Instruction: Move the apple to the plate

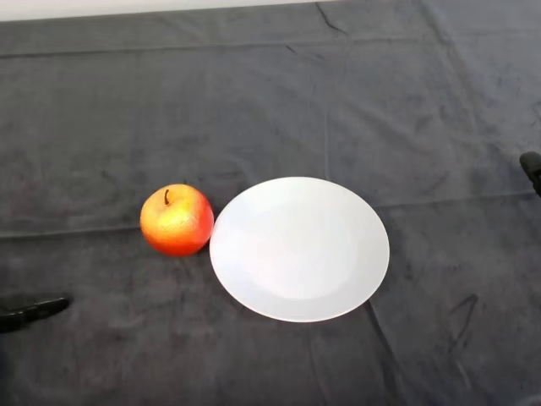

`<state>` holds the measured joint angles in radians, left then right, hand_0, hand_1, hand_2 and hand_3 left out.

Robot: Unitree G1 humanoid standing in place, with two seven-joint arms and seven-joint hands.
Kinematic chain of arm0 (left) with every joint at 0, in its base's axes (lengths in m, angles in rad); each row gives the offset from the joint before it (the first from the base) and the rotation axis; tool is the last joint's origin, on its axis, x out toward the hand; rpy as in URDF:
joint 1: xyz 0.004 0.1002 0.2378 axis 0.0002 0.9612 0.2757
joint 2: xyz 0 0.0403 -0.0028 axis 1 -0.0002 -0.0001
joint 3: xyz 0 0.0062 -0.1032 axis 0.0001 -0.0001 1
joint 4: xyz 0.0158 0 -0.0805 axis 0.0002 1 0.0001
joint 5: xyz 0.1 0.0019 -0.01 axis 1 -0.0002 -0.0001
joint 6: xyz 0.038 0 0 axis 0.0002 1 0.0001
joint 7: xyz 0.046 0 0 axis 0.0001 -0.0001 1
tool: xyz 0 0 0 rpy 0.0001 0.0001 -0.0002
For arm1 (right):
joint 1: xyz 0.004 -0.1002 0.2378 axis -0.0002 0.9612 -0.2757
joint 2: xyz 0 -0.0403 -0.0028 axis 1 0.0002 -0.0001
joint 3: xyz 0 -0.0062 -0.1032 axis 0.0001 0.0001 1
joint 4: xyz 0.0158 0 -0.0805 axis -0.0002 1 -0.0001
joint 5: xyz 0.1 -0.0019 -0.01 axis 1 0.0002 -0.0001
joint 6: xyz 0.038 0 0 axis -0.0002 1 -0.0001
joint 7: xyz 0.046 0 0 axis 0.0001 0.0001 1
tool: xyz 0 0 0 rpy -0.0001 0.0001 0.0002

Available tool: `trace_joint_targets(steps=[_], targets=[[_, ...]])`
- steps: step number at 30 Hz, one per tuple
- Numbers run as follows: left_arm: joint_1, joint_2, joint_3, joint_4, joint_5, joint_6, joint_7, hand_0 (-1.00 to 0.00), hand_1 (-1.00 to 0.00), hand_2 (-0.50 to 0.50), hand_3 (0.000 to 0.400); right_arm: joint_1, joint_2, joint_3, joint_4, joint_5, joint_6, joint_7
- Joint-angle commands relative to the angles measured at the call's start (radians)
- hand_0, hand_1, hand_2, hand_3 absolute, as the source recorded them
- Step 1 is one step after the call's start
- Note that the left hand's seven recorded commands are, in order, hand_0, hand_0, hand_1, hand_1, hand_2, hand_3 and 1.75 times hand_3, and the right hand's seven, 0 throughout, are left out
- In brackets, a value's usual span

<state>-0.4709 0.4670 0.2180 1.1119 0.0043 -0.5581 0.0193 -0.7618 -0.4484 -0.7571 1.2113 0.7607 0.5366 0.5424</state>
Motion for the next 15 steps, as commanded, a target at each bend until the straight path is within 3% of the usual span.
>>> trace_joint_targets(steps=[1, 5, 11, 15], targets=[[-0.064, 0.024, -0.028, -0.073, 0.022, 0.038, -0.017, 0.0, 0.0, 0.0, 0.0, -0.021, -0.026, -0.0094, -0.014, -0.002, -0.007, 0.0047], [-0.08, -0.001, -0.054, -0.221, 0.033, 0.053, -0.004, 0.0, 0.0, 0.0, 0.0, -0.02, -0.025, -0.0093, -0.016, -0.0019, -0.007, 0.0042], [0.043, -0.046, -0.089, -0.482, 0.039, 0.021, 0.008, 0.0, 0.0, 0.0, 0.0, -0.019, -0.023, -0.0089, -0.019, -0.0018, -0.007, 0.003], [0.112, -0.067, -0.12, -0.642, 0.047, 0.054, 0.011, 0.0, 0.0, 0.0, 0.0, -0.018, -0.022, -0.0085, -0.022, -0.0017, -0.007, 0.0018]])
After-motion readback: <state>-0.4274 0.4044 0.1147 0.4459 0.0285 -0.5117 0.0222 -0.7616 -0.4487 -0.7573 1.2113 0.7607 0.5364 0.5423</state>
